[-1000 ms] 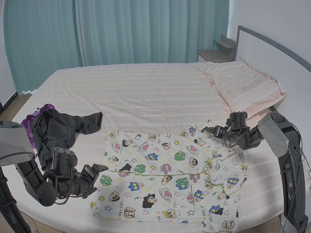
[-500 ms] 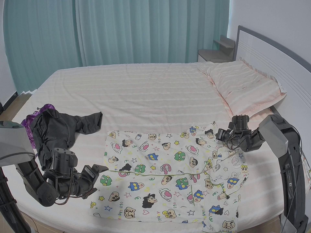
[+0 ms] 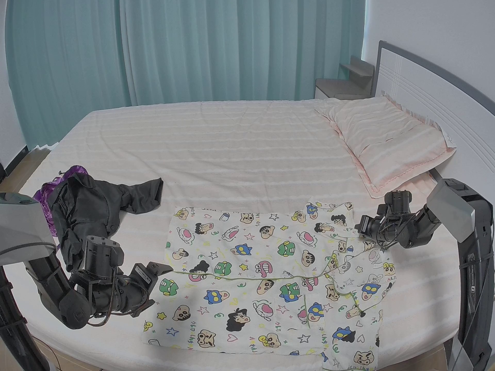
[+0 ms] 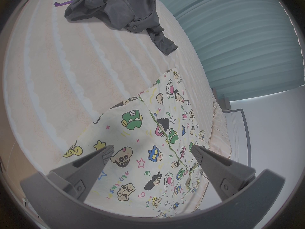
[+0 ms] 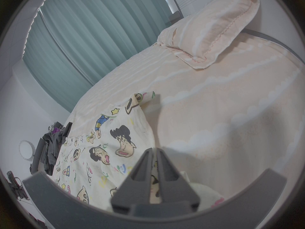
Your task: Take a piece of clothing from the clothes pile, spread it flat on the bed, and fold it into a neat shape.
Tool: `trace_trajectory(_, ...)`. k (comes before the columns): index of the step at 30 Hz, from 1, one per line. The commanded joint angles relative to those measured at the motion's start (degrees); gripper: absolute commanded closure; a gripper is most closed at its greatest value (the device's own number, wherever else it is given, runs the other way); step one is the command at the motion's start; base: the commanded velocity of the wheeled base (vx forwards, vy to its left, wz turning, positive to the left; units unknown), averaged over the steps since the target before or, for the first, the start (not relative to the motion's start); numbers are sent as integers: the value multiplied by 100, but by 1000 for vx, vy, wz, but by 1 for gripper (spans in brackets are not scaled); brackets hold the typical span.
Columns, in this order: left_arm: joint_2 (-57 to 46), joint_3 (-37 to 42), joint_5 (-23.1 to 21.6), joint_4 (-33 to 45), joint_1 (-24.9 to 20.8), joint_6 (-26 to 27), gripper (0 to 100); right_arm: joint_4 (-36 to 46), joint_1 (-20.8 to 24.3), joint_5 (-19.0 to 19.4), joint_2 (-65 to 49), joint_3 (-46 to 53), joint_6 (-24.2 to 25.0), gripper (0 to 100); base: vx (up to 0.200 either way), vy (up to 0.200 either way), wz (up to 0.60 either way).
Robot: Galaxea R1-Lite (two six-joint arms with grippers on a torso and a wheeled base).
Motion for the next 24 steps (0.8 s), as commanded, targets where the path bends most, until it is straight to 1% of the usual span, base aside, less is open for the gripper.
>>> trace_trajectory(1, 9, -2, 1, -5, 2, 3, 0, 13, 33, 7, -145, 108, 8, 0, 0, 0, 0)
trace_trajectory(7, 9, -2, 1, -5, 2, 3, 0, -13, -29, 42, -654, 11, 87, 0, 0, 0, 0)
trace_trajectory(10, 9, -2, 1, -5, 2, 3, 0, -40, -11, 34, -733, -138, 95, 0, 0, 0, 0)
trace_trajectory(12, 9, -2, 1, -5, 2, 3, 0, 13, 41, 34, -654, -367, 95, 0, 0, 0, 0)
trace_trajectory(14, 9, 7, 1, 4, 2, -6, 0, 57, 156, -2, -241, -868, 95, 0, 0, 0, 0)
trace_trajectory(16, 9, 7, 1, 4, 2, -6, 0, 145, 182, -10, -109, -1088, 104, 0, 0, 0, 0)
trace_trajectory(19, 9, 7, 1, -5, 2, -6, 0, 593, 279, -28, 207, -1659, 280, 0, 0, 0, 0)
trace_trajectory(21, 9, 7, 1, -5, 2, 3, 0, 918, 367, -63, 392, -2107, 544, 0, 0, 0, 0)
trace_trajectory(23, 9, 7, 1, -5, 2, 3, 0, 997, 384, -81, 444, -2213, 588, 0, 0, 0, 0)
trace_trajectory(24, 9, 7, 1, -5, 2, 3, 0, 1349, 454, -221, 646, -2564, 614, 0, 0, 0, 0)
